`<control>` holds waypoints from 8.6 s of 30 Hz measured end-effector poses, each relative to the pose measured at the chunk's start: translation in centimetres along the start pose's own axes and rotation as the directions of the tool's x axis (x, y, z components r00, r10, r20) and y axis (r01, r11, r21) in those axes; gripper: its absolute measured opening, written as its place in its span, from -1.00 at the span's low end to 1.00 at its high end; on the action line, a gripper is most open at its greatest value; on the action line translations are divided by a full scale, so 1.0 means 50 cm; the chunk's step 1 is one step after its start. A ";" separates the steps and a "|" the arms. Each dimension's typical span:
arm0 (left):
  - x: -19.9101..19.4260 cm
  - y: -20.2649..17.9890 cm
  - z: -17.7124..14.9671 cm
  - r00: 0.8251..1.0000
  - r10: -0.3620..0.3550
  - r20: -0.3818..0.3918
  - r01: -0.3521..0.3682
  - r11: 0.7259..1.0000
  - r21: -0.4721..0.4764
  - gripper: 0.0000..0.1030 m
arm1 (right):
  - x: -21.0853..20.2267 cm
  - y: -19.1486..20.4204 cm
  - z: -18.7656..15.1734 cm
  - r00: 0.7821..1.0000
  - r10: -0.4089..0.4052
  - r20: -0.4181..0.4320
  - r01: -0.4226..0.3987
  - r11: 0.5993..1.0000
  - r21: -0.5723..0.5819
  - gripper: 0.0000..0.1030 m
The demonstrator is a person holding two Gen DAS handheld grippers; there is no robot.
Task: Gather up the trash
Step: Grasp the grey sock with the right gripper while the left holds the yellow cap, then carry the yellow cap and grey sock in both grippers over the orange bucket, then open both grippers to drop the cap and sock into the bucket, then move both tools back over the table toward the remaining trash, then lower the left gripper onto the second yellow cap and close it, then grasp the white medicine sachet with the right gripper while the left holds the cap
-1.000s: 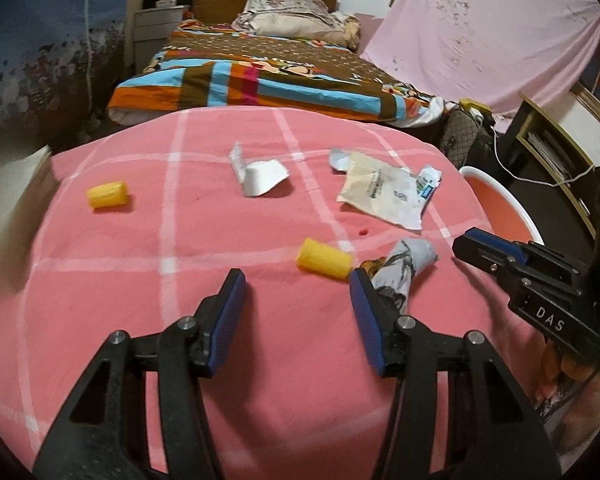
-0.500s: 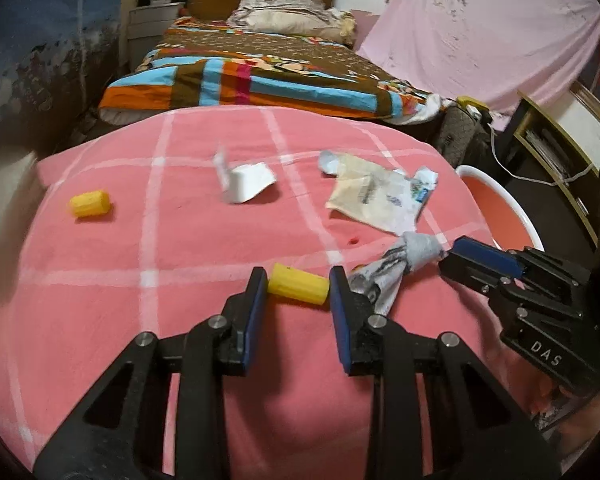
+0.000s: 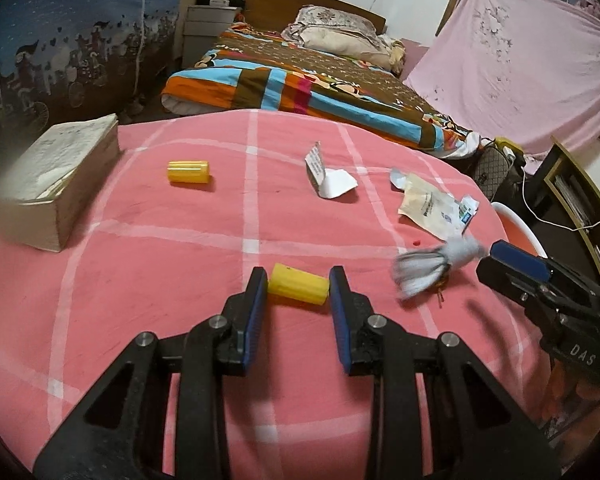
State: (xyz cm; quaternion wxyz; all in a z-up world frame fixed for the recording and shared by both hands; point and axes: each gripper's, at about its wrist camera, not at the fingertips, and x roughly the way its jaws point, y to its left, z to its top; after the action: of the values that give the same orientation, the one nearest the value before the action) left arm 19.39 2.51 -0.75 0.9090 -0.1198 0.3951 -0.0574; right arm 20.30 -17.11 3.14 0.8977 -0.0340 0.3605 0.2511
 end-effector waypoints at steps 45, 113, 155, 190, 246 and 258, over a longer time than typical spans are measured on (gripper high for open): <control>-0.156 -0.329 0.053 0.758 -0.327 0.564 0.116 0.919 0.377 -0.78 | -0.291 -0.115 -0.051 0.595 -0.404 0.695 0.364 0.906 0.215 -0.55; -0.033 -0.383 0.056 0.906 -0.152 0.395 0.094 0.982 0.163 0.69 | -0.330 -0.263 -0.142 0.539 -0.621 0.570 0.427 0.784 0.451 1.00; -0.208 -0.050 -0.033 0.727 0.147 0.671 -0.253 0.966 0.062 0.69 | -0.169 0.021 -0.015 0.755 -0.270 0.598 0.294 0.954 0.058 1.00; 0.073 0.096 0.114 0.989 0.147 0.031 -0.142 0.981 -0.134 0.01 | 0.127 -0.024 0.064 0.983 -0.173 -0.070 0.175 0.984 0.029 1.00; 0.040 -0.003 0.059 0.999 -0.031 0.021 0.032 0.999 -0.015 -0.84 | 0.109 0.012 0.046 0.989 -0.141 -0.044 0.138 0.989 -0.062 -0.67; 0.019 -0.034 0.050 0.996 -0.040 0.074 0.039 0.999 0.018 -0.84 | 0.049 -0.020 0.043 0.989 -0.108 0.104 0.105 0.994 0.035 -0.84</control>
State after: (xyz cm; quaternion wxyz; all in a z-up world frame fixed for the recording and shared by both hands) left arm 21.85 1.12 0.70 0.9227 -0.1224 0.3580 -0.0742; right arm 23.64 -16.43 3.01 0.9281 -0.0269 0.3135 0.1988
